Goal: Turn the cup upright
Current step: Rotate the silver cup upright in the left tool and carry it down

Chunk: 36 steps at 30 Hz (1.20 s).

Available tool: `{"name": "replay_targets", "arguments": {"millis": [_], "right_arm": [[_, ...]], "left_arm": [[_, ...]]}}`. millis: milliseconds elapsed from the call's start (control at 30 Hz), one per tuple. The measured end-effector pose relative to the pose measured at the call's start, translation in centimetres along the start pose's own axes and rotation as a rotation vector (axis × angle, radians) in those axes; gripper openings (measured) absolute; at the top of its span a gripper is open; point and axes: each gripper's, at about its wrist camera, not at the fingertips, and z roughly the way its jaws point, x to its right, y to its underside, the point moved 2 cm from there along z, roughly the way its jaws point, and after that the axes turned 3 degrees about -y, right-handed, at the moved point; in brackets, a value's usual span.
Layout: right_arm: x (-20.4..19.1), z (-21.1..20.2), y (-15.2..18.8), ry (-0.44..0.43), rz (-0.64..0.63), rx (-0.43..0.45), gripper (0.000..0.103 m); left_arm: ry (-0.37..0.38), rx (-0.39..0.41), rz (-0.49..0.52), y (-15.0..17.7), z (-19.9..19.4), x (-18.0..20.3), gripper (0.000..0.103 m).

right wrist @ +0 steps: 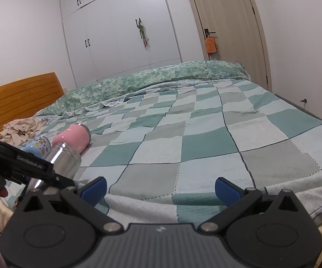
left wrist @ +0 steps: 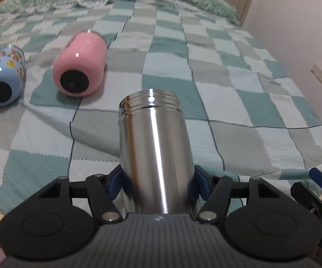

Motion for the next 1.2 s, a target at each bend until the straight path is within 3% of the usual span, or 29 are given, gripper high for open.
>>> {"name": "replay_targets", "arguments": {"millis": [200, 600, 800, 933, 1033, 1200], "right_arm": [[-0.8, -0.5, 0.3, -0.015, 0.029, 0.003, 0.103], [-4.5, -0.7, 0.4, -0.043, 0.025, 0.0, 0.103], [-5.9, -0.4, 0.3, -0.048, 0.006, -0.005, 0.103], [-6.7, -0.1, 0.2, -0.051, 0.0, -0.003, 0.103], [-7.2, 0.2, 0.1, -0.056, -0.006, 0.001, 0.103], [-8.1, 1.1, -0.2, -0.063, -0.023, -0.002, 0.103]], "left_arm": [[-0.001, 0.095, 0.052, 0.5, -1.9, -0.2, 0.065], [0.052, 0.25, 0.039, 0.6, -5.9, -2.8, 0.064], [0.031, 0.36, 0.063, 0.2, -8.8, -4.4, 0.064], [-0.023, 0.448, 0.066, -0.6, -11.1, -6.4, 0.064], [-0.103, 0.533, 0.058, -1.3, -12.6, -8.7, 0.064], [-0.231, 0.576, 0.005, -2.1, -12.6, -13.7, 0.064]]}}
